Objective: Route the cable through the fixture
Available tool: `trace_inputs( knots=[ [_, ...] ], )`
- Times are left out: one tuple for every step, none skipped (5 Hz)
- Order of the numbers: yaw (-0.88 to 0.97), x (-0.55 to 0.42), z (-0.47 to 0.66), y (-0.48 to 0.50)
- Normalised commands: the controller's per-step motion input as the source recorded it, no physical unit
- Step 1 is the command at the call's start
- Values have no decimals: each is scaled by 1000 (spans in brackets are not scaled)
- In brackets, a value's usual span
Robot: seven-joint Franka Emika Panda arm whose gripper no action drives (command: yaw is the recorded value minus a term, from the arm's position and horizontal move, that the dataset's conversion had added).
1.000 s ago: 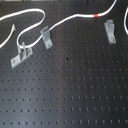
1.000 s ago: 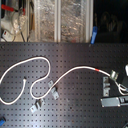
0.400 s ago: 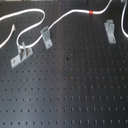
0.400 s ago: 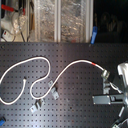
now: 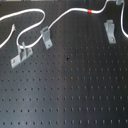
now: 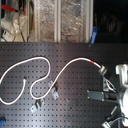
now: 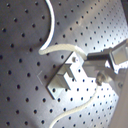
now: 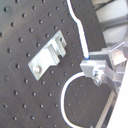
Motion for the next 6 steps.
trace_inputs(
  knots=[
    [557, -146, 169, 31],
    [531, -144, 164, 51],
    [506, -246, 382, 106],
    [511, -265, 383, 120],
    [309, -214, 261, 256],
    [0, -13, 0, 6]
  ],
)
